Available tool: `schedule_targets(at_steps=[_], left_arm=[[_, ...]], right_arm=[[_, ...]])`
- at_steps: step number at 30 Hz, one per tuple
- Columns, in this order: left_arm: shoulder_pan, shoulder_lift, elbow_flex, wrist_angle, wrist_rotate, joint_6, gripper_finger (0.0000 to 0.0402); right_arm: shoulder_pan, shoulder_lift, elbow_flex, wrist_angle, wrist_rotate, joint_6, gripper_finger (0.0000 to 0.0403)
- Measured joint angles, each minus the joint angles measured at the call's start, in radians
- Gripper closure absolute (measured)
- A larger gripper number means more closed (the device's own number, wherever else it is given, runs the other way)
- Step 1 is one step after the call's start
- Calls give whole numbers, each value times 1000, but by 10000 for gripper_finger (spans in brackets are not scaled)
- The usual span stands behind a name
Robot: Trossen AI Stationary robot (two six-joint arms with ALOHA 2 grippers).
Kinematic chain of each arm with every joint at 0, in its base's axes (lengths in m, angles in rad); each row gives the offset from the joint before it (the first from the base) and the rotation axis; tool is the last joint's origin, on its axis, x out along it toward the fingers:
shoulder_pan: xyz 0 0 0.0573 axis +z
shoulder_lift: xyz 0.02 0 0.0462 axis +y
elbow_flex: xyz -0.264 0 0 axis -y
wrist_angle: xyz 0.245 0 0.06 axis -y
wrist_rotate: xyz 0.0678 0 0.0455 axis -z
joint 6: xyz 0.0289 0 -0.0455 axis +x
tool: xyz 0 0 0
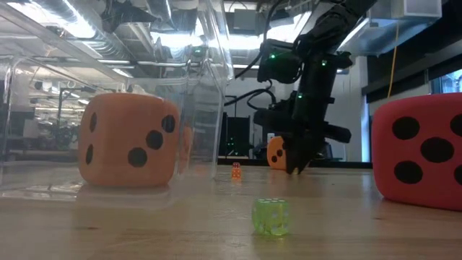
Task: Pick & Place Dice
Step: Put the top small yellow die on the bin
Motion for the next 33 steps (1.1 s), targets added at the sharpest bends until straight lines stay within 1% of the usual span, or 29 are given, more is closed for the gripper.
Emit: schedule_targets(at_steps=[6,9,12,16,20,22,26,29,33], left_arm=[[0,0,0,0,0,-12,111],[0,0,0,0,0,-23,111],[0,0,0,1,9,-44,111],[-1,19,0,35,41,-56,111],[-3,76,0,99,62,35,111],[-3,116,0,151,66,88,111],[-3,184,3,275,107,220,111],[-3,224,43,285,114,334,111],[-3,261,108,286,95,515,111]], right_arm=[[0,-1,0,4,-6,-10,355],[0,-20,-2,4,-44,-42,355],[10,-70,-2,-4,-64,-77,355],[22,-164,-2,-46,-57,-105,355],[32,-279,-2,-55,-65,-110,355],[40,-337,-2,-53,-67,-109,355],[50,-455,-2,-58,-79,-104,355],[57,-538,-2,-55,-110,-92,355],[73,-642,-2,-24,-168,-73,355]])
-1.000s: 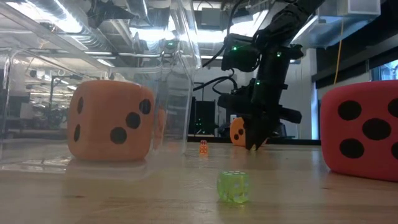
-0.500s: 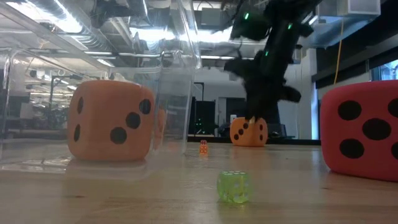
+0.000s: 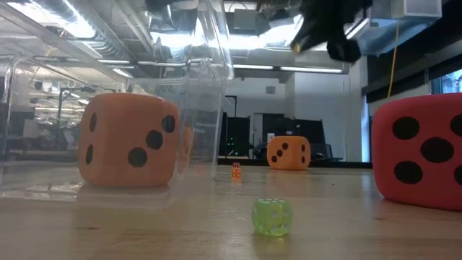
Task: Pick & Place Dice
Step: Put the top small yellow die on the bin
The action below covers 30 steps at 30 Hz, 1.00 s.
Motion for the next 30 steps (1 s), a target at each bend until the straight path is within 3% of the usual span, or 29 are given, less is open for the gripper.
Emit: schedule_targets(at_steps=[5,13,19,30], left_arm=[[-12,75,69,-5,-82,210,111],[-53,222,160,5,-129,354,111],[-75,298,222,112,-321,380,111],[-79,437,393,97,-210,427,111]], right_arm=[[17,-90,1,120,-32,34,355],[29,-127,2,416,-81,60,355],[30,-118,2,441,-87,75,355],[43,-91,2,522,-94,77,355]])
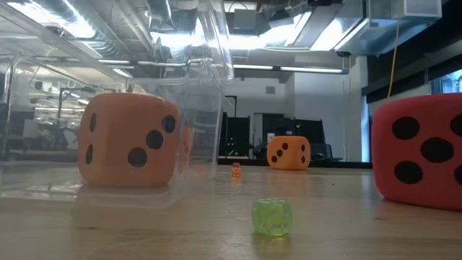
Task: Pick & Place Dice
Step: Put the top small yellow die on the bin
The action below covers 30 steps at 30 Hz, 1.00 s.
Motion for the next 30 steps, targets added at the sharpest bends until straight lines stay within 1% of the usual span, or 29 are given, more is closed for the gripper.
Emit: schedule_targets(at_steps=[4,9,15,19,22,30], left_arm=[[-6,21,31,-25,3,0,111],[-12,23,43,-13,64,-24,111],[-12,23,42,-4,73,-74,111],[-14,23,42,-6,68,-74,111],[-20,23,42,3,69,-74,111],[-21,23,42,18,123,-78,112]], right_arm=[[0,-1,0,5,-1,-2,355],[0,9,0,16,0,-8,355],[0,45,0,59,-8,-7,355],[0,62,0,106,-25,-7,355],[0,63,0,107,-27,-3,355],[0,67,0,116,-27,4,355]])
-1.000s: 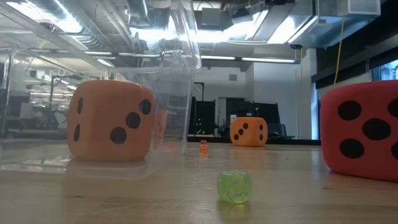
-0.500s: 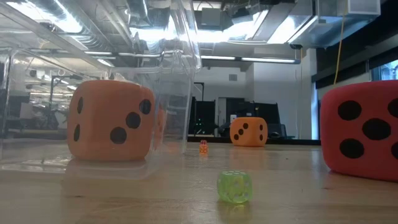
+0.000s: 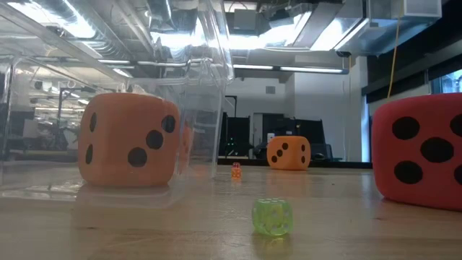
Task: Pick & Place Dice
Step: Put the top small yellow die on the bin
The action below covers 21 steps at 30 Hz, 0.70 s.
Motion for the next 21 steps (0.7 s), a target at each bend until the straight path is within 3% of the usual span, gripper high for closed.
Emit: schedule_targets(at_steps=[8,21], left_arm=[[-11,0,0,0,21,0,148],[-11,-1,-1,26,23,1,261]], right_arm=[[0,3,0,-2,6,0,355],[8,3,0,42,8,-1,355]])
